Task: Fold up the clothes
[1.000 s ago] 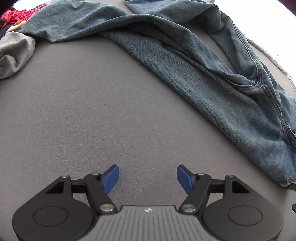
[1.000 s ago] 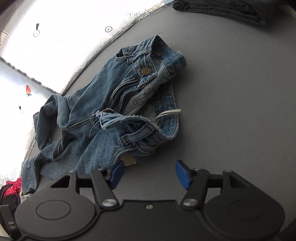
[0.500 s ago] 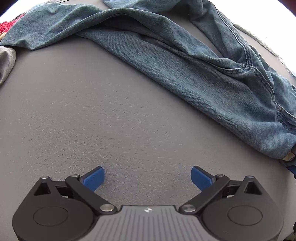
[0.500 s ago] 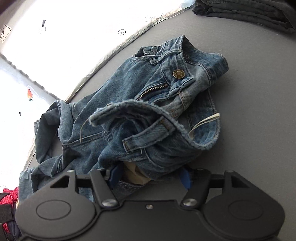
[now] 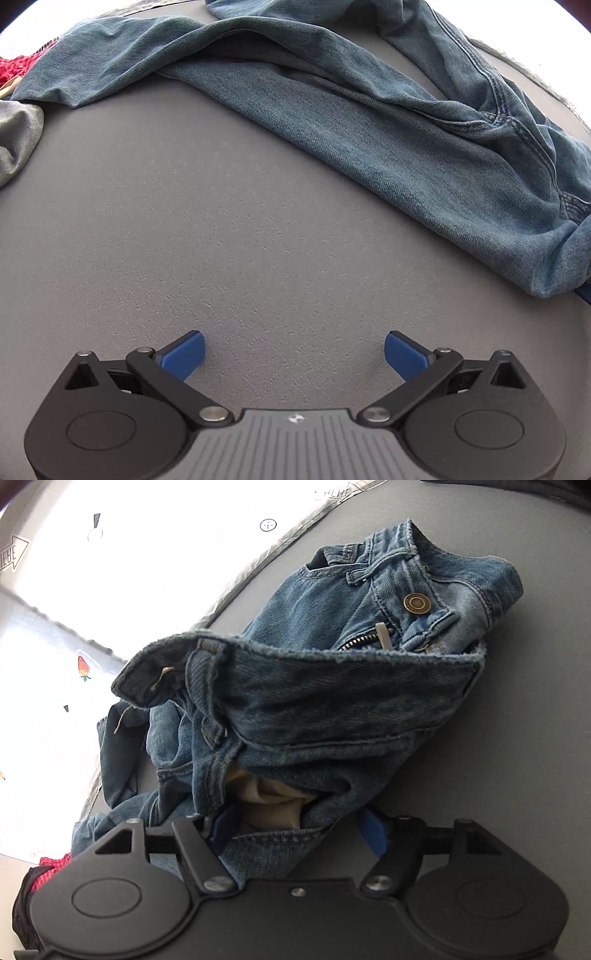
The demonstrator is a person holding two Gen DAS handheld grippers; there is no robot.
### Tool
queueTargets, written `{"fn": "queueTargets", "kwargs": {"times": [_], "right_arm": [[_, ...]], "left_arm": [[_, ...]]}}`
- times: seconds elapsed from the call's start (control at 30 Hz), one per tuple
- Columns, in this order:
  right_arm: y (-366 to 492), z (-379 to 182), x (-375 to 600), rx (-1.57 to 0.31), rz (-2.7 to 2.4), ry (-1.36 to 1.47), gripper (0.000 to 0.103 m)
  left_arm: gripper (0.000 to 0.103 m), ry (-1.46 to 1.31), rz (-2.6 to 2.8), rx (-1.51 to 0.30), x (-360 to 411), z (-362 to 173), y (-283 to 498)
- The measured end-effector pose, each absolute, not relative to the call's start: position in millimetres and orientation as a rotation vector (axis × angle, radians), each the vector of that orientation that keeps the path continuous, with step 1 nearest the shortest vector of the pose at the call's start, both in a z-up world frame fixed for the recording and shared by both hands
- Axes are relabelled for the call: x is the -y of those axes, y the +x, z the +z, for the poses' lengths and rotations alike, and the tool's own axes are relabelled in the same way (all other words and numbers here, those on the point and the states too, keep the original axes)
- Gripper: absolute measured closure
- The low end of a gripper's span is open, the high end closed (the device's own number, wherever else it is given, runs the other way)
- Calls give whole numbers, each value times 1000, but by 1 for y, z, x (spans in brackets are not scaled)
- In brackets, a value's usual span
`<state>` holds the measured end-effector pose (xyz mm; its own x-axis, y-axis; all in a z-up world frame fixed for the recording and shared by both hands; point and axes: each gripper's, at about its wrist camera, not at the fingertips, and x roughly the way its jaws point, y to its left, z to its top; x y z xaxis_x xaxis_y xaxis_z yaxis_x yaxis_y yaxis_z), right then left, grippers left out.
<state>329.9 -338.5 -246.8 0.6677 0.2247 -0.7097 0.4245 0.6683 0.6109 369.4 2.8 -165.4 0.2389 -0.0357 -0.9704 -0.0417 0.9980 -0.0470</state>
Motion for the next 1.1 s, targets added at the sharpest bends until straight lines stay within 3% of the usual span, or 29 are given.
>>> {"fn": "queueTargets", "kwargs": {"times": [0.27, 0.67, 0.8, 1.1], "right_arm": [[324, -246, 338, -845, -65, 853, 30], [286, -249, 355, -784, -35, 920, 29], [280, -244, 356, -756, 4, 947, 21], [318, -241, 327, -867, -42, 774, 17]], "left_arm": [[2, -186, 94, -1331, -33, -157, 344], [1, -141, 118, -1366, -45, -153, 333], [0, -103, 116, -1380, -45, -152, 333], [0, -88, 103, -1387, -55, -144, 327]]}}
